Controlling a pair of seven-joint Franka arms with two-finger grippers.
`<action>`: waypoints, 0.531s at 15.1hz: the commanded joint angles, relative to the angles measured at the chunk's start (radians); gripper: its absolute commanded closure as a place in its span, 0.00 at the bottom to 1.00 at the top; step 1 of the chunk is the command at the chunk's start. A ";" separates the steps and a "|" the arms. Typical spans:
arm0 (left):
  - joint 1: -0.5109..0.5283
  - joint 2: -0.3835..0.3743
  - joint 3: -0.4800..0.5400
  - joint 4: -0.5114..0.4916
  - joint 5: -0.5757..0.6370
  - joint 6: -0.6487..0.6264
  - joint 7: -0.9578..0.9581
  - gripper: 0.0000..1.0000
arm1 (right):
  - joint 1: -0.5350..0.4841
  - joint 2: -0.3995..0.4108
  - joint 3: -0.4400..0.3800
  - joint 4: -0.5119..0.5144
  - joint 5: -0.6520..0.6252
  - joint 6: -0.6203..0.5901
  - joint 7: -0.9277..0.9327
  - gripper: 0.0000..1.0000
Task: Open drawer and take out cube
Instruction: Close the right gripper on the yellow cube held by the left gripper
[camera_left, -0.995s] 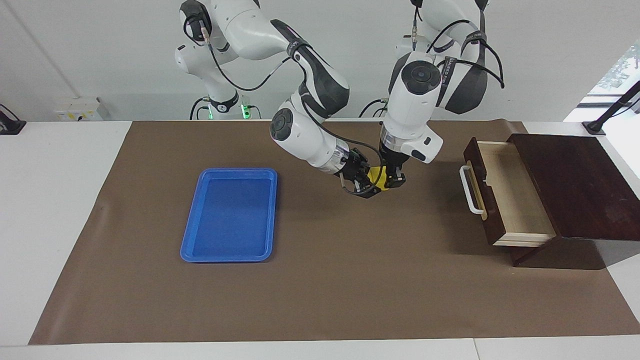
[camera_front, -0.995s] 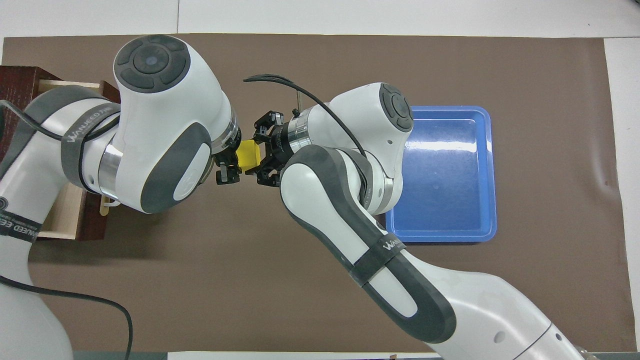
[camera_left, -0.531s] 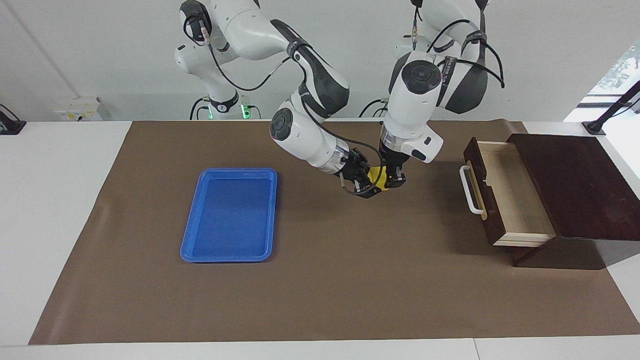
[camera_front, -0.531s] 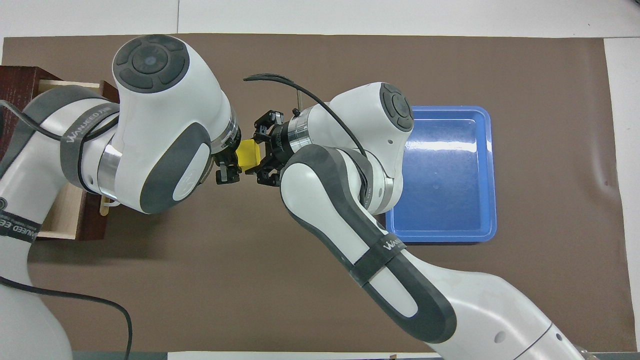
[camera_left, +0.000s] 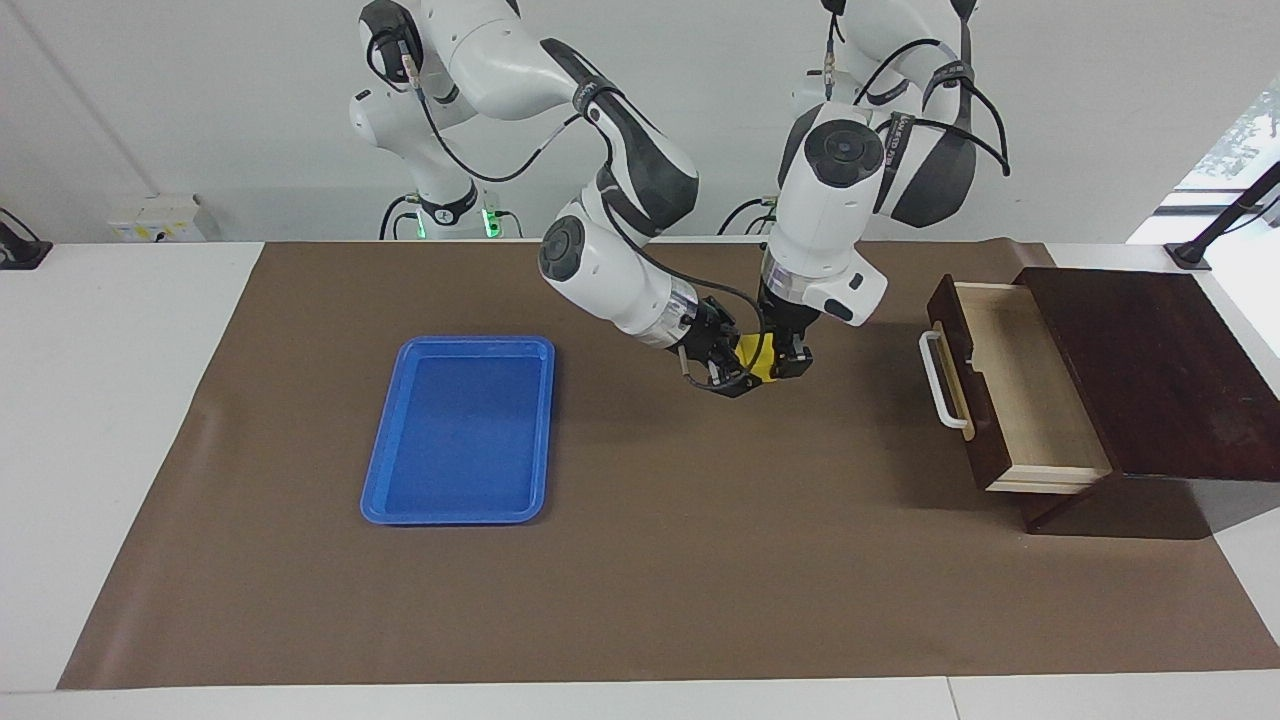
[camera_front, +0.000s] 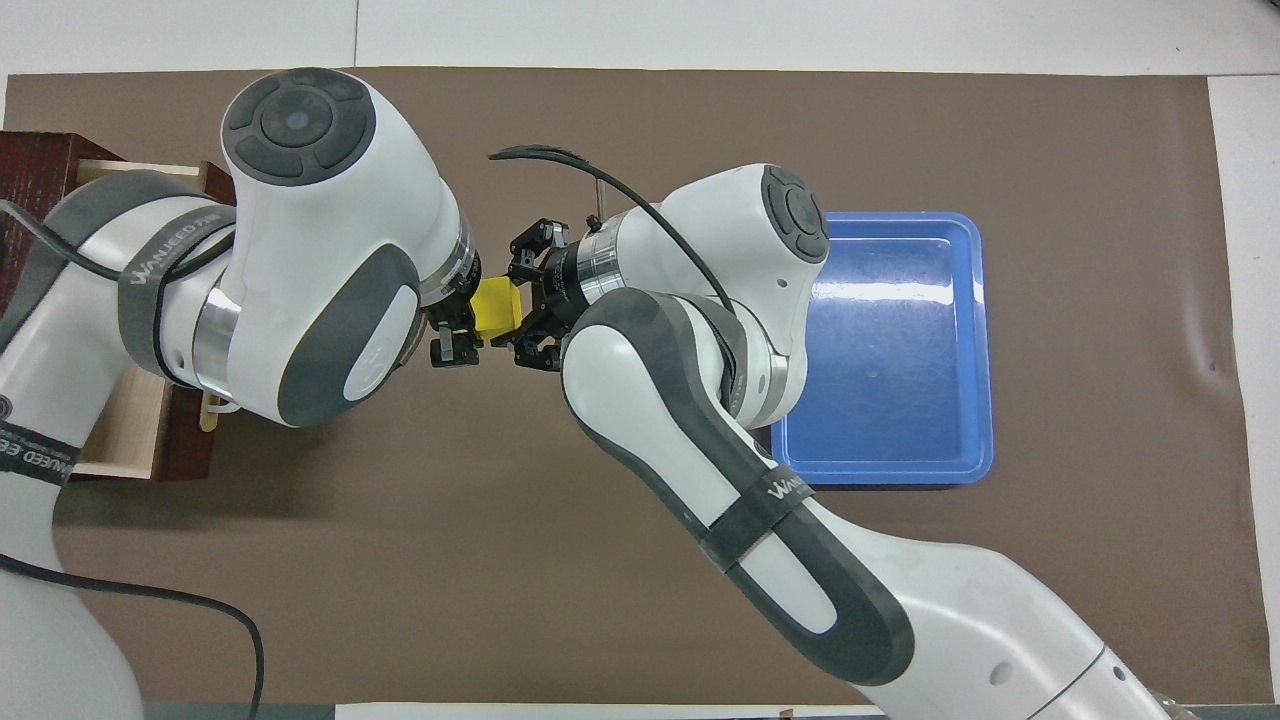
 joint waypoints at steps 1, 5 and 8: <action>0.001 -0.024 0.014 -0.024 -0.009 0.012 -0.002 0.00 | -0.004 0.009 0.001 0.014 0.025 0.010 0.019 1.00; 0.050 -0.040 0.020 -0.067 -0.009 0.012 0.075 0.00 | -0.039 0.006 0.001 0.017 0.020 -0.010 0.019 1.00; 0.162 -0.075 0.020 -0.168 -0.007 0.093 0.237 0.00 | -0.157 -0.014 -0.002 0.010 0.010 -0.111 0.013 1.00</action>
